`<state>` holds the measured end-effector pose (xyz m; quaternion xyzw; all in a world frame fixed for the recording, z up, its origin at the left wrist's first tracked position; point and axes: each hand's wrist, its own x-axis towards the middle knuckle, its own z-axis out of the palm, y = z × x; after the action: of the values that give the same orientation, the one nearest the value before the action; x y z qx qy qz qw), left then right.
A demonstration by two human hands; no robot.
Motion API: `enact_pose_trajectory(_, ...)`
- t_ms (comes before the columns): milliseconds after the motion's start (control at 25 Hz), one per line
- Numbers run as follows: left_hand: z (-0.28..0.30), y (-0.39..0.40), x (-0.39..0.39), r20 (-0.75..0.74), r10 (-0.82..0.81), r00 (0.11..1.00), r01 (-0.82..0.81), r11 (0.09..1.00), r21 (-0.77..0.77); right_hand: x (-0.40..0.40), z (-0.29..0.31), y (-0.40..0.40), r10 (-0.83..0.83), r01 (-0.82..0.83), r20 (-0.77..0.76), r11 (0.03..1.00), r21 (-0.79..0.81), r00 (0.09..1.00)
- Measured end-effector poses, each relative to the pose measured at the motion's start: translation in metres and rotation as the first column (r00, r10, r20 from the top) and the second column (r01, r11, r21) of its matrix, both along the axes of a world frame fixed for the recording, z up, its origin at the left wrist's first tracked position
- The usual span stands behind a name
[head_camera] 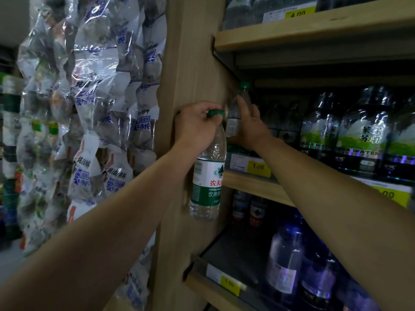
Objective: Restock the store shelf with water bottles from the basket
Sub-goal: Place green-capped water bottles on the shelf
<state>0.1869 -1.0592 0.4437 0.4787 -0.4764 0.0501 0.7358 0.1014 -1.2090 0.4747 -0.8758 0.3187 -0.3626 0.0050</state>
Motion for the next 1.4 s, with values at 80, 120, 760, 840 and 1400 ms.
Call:
enact_pose_trajectory(80,0.000,0.000,0.000,0.010,0.003,1.000,-0.003,1.000,0.008,0.004,0.000,-0.003,0.001,-0.001,0.000,1.000,0.006,1.000)
enact_pose_trajectory(120,0.000,0.001,0.000,0.008,-0.001,1.000,0.001,1.000,0.011,0.006,0.000,-0.004,-0.002,0.002,-0.002,1.000,0.009,1.000)
enact_pose_trajectory(760,-0.004,0.005,0.001,0.015,0.034,0.999,-0.035,0.998,0.044,-0.015,0.010,0.002,-0.206,0.094,-0.253,0.914,-0.395,0.945)
enact_pose_trajectory(840,-0.005,0.007,0.001,0.023,0.051,0.998,-0.052,0.997,0.048,-0.014,0.010,-0.003,-0.233,0.094,-0.336,0.919,-0.383,0.913)
enact_pose_trajectory(1400,-0.007,-0.004,0.006,0.038,0.059,0.998,-0.060,0.998,0.025,0.014,0.017,-0.031,-0.330,0.151,-0.469,0.913,-0.379,0.819)
